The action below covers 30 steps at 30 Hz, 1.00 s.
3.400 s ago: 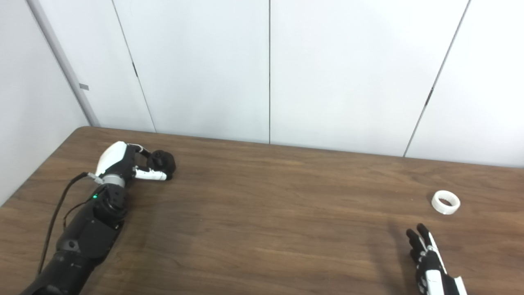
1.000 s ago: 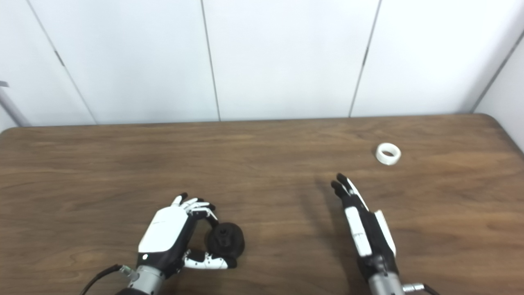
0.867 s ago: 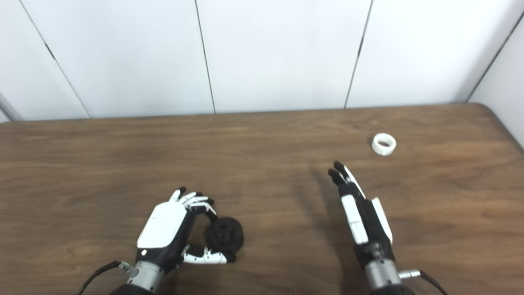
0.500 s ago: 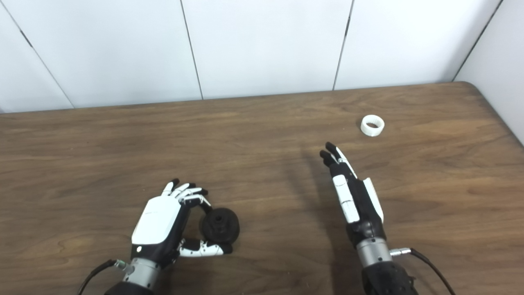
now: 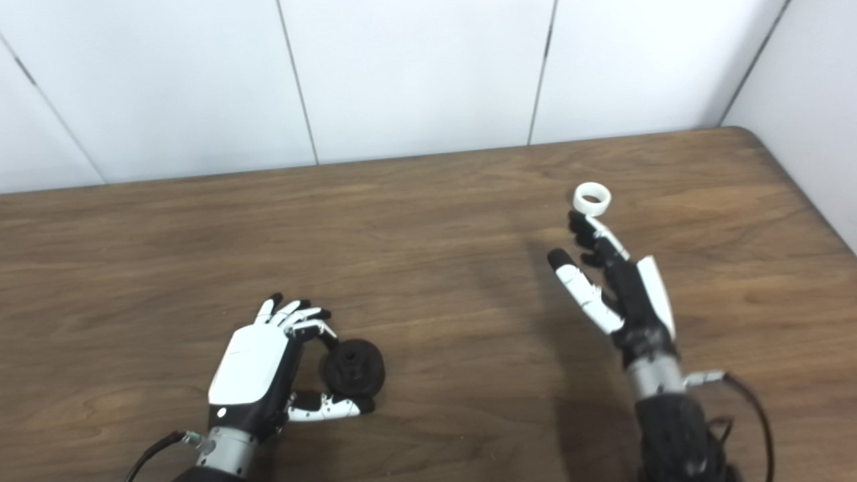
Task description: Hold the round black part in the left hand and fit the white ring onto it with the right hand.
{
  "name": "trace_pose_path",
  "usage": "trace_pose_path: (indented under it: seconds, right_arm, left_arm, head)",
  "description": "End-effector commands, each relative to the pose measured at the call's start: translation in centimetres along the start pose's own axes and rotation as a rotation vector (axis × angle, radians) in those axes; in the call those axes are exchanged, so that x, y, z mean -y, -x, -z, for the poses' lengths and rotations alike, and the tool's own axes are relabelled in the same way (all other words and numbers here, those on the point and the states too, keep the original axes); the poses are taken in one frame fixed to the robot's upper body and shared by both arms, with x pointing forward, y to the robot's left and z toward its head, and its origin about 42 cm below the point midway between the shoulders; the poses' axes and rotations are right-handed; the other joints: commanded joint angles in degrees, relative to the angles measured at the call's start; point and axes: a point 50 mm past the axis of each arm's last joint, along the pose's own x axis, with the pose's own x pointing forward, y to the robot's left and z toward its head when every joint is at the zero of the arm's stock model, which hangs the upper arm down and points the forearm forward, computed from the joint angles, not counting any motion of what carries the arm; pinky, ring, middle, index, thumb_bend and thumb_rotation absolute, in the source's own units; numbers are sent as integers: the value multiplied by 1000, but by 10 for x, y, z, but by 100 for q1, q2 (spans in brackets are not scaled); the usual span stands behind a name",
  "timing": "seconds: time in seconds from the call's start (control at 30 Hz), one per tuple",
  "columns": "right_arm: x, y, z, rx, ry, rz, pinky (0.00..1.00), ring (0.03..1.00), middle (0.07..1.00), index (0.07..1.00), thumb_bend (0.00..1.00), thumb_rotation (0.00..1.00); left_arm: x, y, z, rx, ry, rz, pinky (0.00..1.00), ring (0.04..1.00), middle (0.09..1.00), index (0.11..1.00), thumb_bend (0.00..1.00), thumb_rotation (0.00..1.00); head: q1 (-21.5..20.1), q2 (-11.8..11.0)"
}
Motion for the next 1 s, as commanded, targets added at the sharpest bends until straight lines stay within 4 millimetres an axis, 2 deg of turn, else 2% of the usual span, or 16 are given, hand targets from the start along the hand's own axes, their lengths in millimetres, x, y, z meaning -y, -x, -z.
trace_pose_path:
  seconds: [0.0,0.07,0.1,0.13,0.2,0.43,0.57,0.73,0.97]
  right_arm:
    - [15,-19,-21,80,57,68,875,891,875,782,590,565]
    - [21,-33,-22,78,89,86,926,907,880,749,634,452]
    - [25,-40,-22,76,102,92,939,912,883,739,665,426]
    - [28,-46,-22,76,112,100,899,908,889,731,710,390]
    - [34,-58,-23,79,133,115,871,910,895,725,740,347]
    - [48,-96,-22,73,278,154,960,950,905,712,779,278]
    - [54,-121,-19,52,314,153,921,952,913,695,804,222]
    - [54,-146,-15,0,349,138,907,975,937,698,825,203]
    - [51,-176,-13,-27,419,101,993,979,931,701,855,190]
  left_arm:
    - [10,8,7,2,-31,68,1000,892,799,486,523,54]
    - [10,9,9,0,-31,72,1000,895,800,486,522,55]
    - [9,10,10,0,-30,73,1000,894,800,486,522,55]
    - [9,10,11,0,-28,71,1000,890,797,486,522,55]
    - [8,11,13,2,-26,67,1000,882,794,486,523,54]
    - [7,12,22,0,-28,64,1000,879,789,486,524,52]
    - [6,13,24,2,-28,67,1000,885,790,486,523,53]
    - [6,14,25,5,-32,67,1000,883,787,485,523,54]
    - [5,17,26,7,-27,71,1000,881,787,485,523,54]
  head:
    - [-33,1]
    - [-161,4]
    - [-180,9]
    - [-211,9]
    - [-257,18]
    - [-393,22]
    - [-423,27]
    - [-530,-23]
    - [-618,-88]
